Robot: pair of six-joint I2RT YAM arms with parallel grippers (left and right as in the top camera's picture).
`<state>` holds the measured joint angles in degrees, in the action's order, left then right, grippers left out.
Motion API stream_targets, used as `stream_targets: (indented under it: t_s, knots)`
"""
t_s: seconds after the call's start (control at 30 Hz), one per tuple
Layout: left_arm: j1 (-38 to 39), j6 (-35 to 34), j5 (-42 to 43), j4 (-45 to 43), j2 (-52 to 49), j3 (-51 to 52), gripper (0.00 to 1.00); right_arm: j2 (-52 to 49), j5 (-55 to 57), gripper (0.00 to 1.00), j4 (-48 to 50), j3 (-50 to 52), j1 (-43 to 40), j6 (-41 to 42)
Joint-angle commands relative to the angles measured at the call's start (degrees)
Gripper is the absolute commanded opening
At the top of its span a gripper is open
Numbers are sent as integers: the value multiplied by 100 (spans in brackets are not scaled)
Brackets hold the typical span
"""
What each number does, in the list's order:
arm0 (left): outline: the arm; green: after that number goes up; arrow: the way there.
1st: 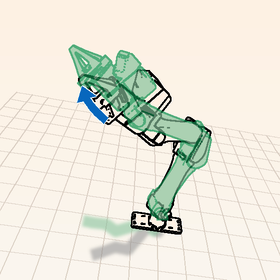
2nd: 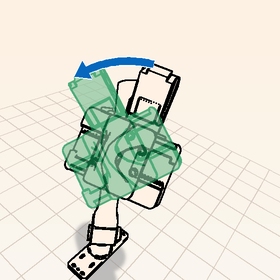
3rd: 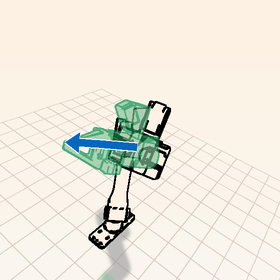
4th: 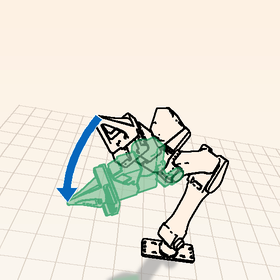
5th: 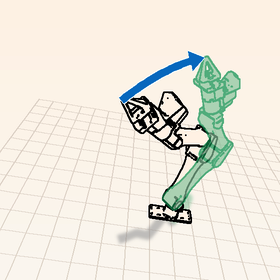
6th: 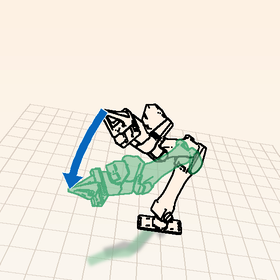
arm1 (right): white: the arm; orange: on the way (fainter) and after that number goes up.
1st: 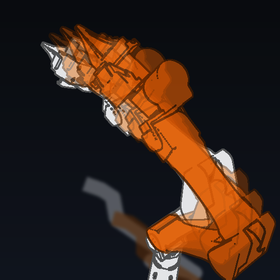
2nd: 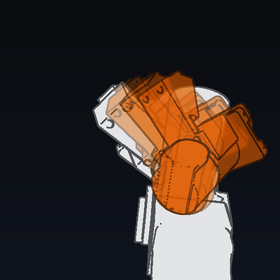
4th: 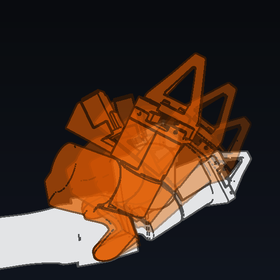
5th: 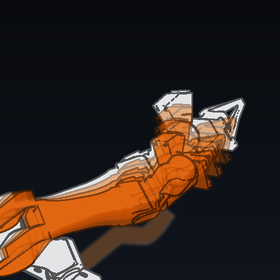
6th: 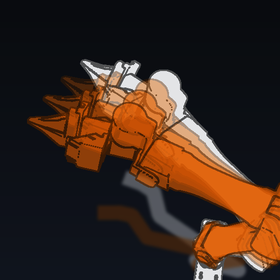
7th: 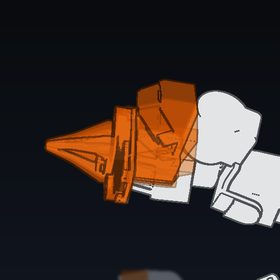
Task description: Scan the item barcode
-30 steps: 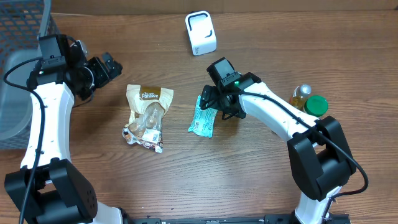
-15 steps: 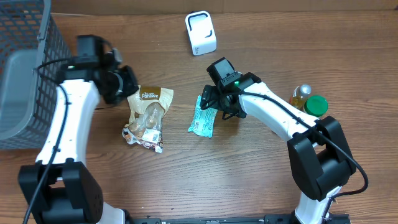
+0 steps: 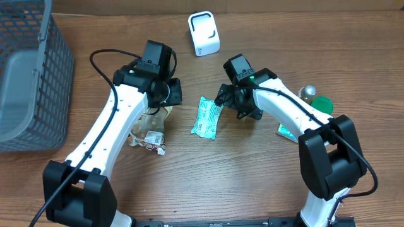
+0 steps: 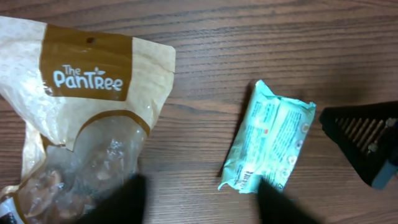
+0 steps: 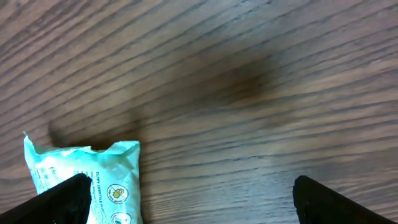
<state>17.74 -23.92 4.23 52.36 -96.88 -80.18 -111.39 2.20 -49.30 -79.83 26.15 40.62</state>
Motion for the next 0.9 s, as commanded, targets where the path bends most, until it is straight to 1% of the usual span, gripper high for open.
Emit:
stream_targets:
  t_s: [0.0,0.03,0.07,0.1,0.13,0.17,0.2,0.23,0.27,0.3,0.33,0.4,0.43,0.47,0.53,0.57,0.6,0.63,0.73,0.87]
  knots:
    - [46,-55,37,15,-35,37,91,111,74,100,20,-155,9,-13]
    - [46,-55,33,13,-35,37,91,111,74,100,39,-155,7,-13]
    - [46,-55,31,17,-35,37,83,111,28,100,57,-155,9,-13]
    - [46,-55,24,11,-37,46,47,111,-170,100,70,-155,9,-15]
    - [46,-57,26,-15,-52,63,27,111,-264,88,98,-155,9,-15]
    - [59,-83,28,-52,-61,87,12,111,-415,77,116,-155,9,-17]
    - [79,-103,52,-131,-109,149,4,111,-527,52,114,-155,9,-20]
    - [90,-98,146,-184,-177,197,4,111,-551,38,94,-155,9,-31]
    - [107,-76,372,-203,-273,223,4,109,-553,17,70,-151,9,-42]
    - [118,-7,533,-203,-339,225,4,107,-553,8,55,-149,9,-39]
    - [146,205,857,-227,-476,225,4,107,-557,4,55,-144,9,-42]
    - [166,551,1318,-299,-774,225,4,105,-748,4,142,-118,9,-210]
    - [170,599,1528,-361,-1058,225,4,101,-1071,4,258,-116,0,-542]
    - [170,616,1644,-378,-1156,225,4,101,-1172,4,295,-116,-11,-656]
    - [170,933,2271,-470,-1456,225,4,101,-1397,4,367,-116,-50,-815]
    - [175,1344,2907,-549,-1659,225,4,96,-1473,4,382,-114,-94,-813]
    - [175,1515,3187,-581,-1768,223,4,96,-1513,4,387,-114,-114,-815]
    - [175,1563,3324,-597,-1860,223,4,94,-1620,4,398,-114,-153,-831]
    - [168,1561,3287,-605,-2017,225,4,15,-2258,4,474,-114,-258,-1193]
    - [179,1558,3259,-649,-2020,225,4,-236,-2356,4,599,-114,-254,-1222]
